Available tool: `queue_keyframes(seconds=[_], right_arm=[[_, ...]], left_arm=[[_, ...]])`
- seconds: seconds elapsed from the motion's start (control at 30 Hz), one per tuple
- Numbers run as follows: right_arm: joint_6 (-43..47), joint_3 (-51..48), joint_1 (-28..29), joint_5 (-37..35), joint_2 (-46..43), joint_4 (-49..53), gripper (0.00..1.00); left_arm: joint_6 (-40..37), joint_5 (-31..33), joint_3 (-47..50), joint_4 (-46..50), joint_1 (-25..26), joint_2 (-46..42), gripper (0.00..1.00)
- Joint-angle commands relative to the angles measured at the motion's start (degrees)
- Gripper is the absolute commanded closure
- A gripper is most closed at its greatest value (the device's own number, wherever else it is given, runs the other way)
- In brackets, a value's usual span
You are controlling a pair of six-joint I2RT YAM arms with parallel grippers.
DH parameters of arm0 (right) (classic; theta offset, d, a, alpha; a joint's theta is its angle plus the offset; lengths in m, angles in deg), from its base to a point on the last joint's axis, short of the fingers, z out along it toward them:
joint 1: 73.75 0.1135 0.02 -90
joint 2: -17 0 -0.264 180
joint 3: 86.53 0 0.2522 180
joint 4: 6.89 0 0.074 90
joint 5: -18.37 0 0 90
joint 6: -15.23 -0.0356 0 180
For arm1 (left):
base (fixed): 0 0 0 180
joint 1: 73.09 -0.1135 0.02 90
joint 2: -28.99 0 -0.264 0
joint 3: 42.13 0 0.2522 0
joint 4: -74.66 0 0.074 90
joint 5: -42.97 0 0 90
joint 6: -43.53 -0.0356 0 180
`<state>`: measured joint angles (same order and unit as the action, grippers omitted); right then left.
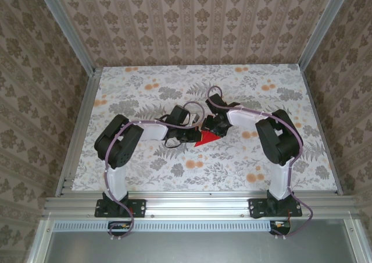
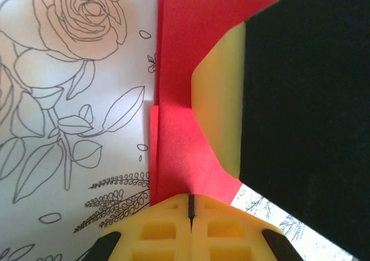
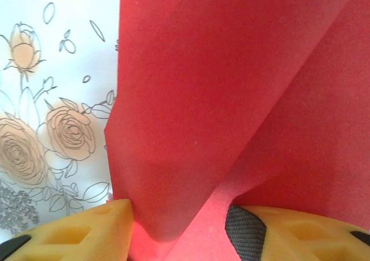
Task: Fold a paper plane with a square sheet of paper (pick it up from the middle)
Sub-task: Fourth fold the wing at the center of the table.
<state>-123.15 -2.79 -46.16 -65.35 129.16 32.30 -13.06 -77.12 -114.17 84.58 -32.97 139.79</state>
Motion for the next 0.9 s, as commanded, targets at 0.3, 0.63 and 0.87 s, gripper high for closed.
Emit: queue_keyframes(seconds=[0.3, 0.63, 0.87], right_arm=[[2.2, -12.2, -4.5, 3.0, 2.9, -4.7, 0.42], [10.9, -8.7, -5.1, 4.6, -3.9, -3.9, 0.44], [14.1, -5.0, -5.1, 0.3, -2.1, -0.1, 0.5]], left_arm=[[-2.2, 3.5, -1.6, 9.0, 0.1, 3.3, 1.0], [-2.5, 3.4, -2.9, 11.2, 0.2, 4.5, 1.0], [-2.8, 2.9, -2.8, 11.1, 0.4, 4.6, 1.0]])
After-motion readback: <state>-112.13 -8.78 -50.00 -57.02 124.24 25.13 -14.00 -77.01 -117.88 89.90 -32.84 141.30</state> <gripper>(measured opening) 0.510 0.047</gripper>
